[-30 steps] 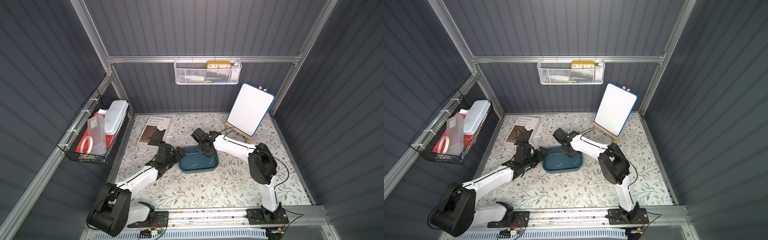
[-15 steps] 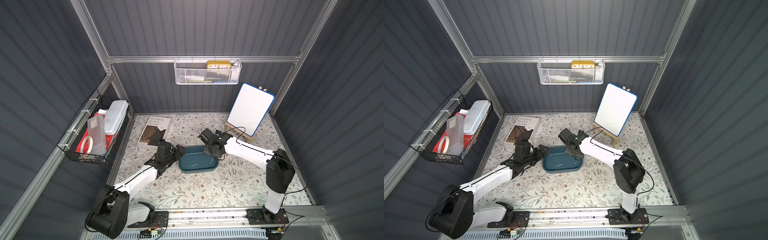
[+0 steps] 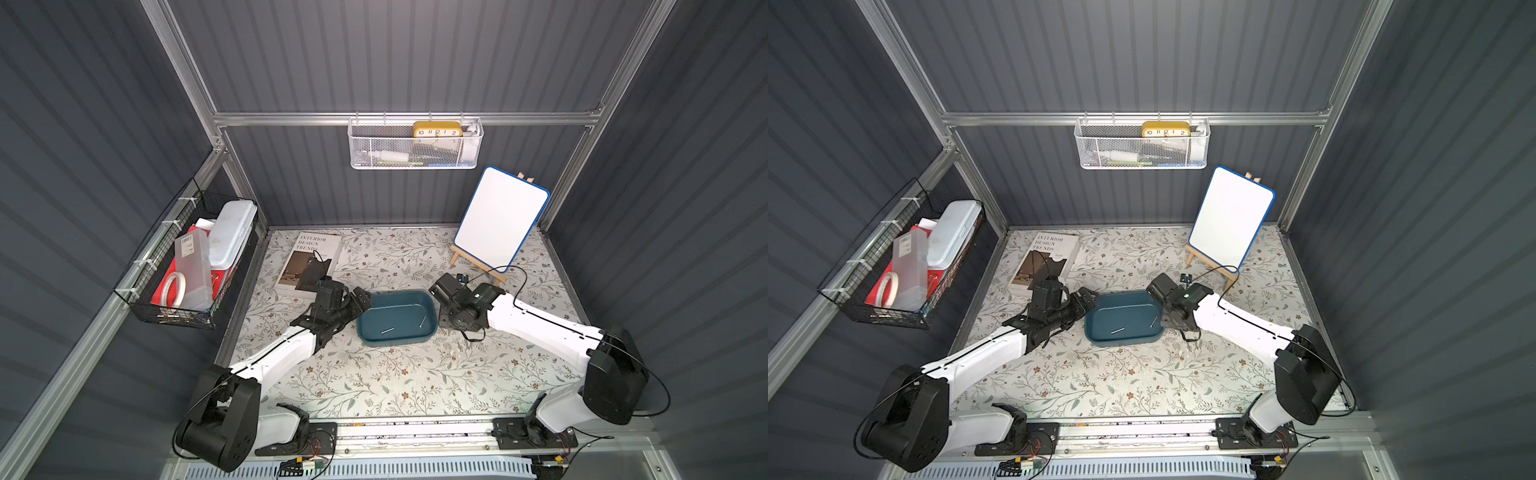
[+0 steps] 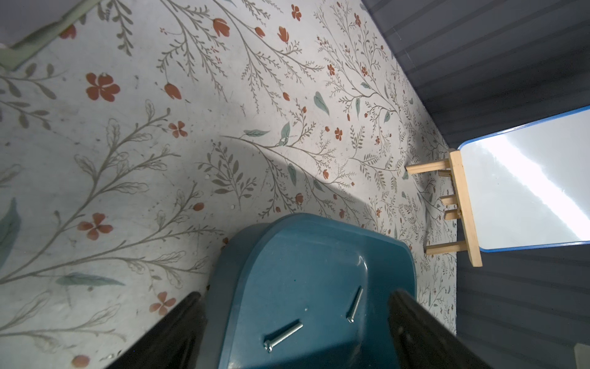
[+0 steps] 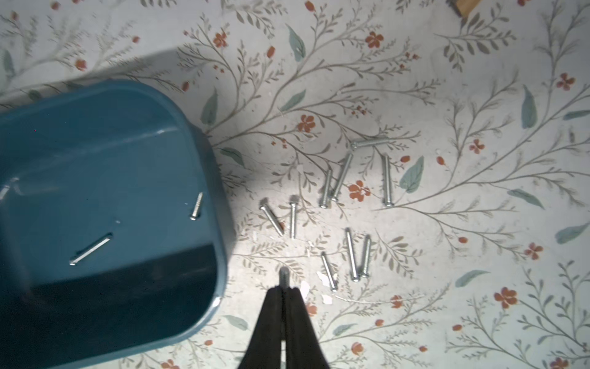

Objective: Take out the screws from the storage box
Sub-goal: Place the screw at the center of the board.

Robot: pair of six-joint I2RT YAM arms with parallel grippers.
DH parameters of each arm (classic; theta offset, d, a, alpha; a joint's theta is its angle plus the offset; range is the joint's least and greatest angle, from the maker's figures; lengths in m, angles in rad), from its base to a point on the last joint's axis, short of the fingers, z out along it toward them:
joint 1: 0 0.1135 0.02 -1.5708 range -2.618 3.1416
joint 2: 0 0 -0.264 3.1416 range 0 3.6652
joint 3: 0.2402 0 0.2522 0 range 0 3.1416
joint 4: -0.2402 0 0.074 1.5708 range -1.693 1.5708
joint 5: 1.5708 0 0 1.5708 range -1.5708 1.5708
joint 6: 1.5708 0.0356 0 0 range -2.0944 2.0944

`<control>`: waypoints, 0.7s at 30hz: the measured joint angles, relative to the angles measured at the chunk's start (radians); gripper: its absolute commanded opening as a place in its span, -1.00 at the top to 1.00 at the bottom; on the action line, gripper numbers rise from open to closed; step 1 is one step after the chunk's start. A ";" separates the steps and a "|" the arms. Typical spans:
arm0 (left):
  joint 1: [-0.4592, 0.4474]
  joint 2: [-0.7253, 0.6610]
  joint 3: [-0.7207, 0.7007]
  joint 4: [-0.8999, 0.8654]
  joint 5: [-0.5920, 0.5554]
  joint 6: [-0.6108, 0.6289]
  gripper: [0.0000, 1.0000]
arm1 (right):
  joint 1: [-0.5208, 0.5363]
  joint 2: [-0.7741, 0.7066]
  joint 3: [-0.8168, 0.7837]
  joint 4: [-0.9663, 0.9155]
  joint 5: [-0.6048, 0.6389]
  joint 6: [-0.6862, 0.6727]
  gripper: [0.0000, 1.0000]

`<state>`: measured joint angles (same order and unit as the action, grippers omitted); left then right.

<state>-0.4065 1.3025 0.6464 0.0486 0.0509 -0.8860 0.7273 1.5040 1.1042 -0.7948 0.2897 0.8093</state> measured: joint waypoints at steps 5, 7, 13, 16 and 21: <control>0.000 0.003 0.006 -0.013 -0.002 0.000 -0.85 | -0.031 -0.004 -0.092 0.032 -0.023 -0.032 0.87; 0.000 0.002 0.009 -0.013 -0.003 0.000 -0.86 | -0.033 0.008 -0.112 0.049 -0.028 -0.039 0.87; 0.000 0.002 0.009 -0.016 -0.007 0.000 -0.85 | -0.039 0.084 -0.122 0.100 -0.056 -0.040 0.88; 0.000 0.002 0.009 -0.016 -0.010 0.000 -0.85 | -0.039 0.113 -0.122 0.120 -0.064 -0.038 0.88; 0.000 0.002 0.009 -0.016 -0.011 -0.001 -0.85 | -0.039 0.157 -0.122 0.137 -0.077 -0.024 0.88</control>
<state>-0.4065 1.3048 0.6556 0.0322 0.0402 -0.8867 0.6880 1.6608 0.9821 -0.6582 0.2131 0.7853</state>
